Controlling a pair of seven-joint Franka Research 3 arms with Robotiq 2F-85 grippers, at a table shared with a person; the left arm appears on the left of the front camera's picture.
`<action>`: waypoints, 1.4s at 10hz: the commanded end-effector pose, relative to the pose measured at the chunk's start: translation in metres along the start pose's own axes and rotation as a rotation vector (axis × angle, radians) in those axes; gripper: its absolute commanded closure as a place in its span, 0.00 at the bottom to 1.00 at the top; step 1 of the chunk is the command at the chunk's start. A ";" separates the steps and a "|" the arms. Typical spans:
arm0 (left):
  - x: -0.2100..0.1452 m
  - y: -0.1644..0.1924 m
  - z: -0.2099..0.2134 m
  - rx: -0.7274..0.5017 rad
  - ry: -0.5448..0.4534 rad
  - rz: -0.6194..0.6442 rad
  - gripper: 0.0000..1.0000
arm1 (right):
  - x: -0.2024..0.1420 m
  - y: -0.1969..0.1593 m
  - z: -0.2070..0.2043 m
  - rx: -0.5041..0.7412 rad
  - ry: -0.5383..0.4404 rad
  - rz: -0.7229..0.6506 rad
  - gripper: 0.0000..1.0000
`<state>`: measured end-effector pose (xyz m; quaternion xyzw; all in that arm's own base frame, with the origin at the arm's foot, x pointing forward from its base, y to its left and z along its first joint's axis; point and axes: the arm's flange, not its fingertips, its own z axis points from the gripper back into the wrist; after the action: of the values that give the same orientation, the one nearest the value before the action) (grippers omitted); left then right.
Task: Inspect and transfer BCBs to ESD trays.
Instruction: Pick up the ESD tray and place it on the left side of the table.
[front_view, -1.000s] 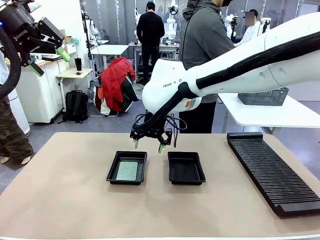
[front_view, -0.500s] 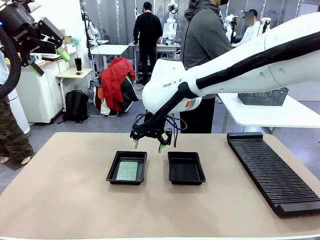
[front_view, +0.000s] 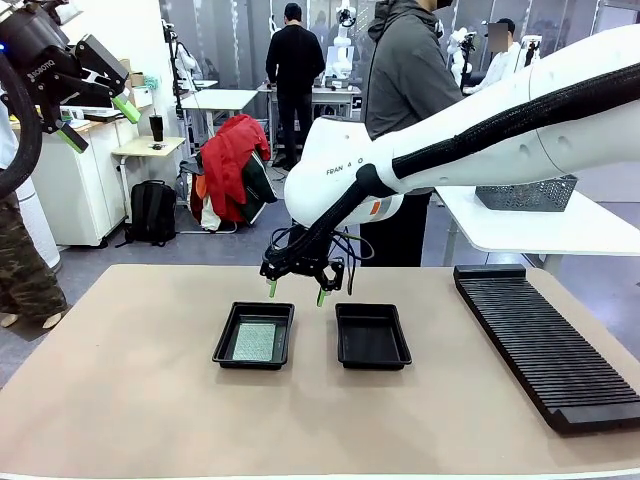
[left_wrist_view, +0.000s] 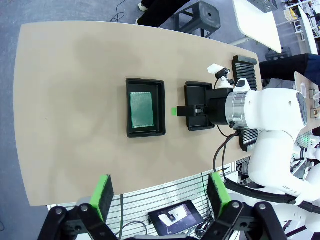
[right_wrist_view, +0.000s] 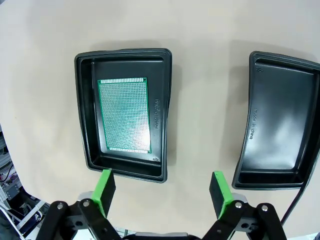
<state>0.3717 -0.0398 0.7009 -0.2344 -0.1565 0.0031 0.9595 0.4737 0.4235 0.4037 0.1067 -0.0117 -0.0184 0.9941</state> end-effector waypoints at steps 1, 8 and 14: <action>0.000 0.001 -0.001 -0.002 0.002 0.002 0.00 | 0.000 0.000 0.000 -0.002 -0.002 -0.001 0.00; 0.012 -0.007 -0.037 0.066 0.061 -0.003 0.00 | -0.005 -0.011 0.008 0.034 0.000 -0.004 0.00; 0.016 -0.014 -0.121 0.196 0.136 -0.047 0.00 | -0.030 -0.060 0.037 0.235 -0.043 -0.008 0.00</action>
<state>0.4217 -0.0971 0.6185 -0.1536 -0.0884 -0.0332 0.9836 0.4551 0.3754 0.4325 0.1951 -0.0331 -0.0310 0.9797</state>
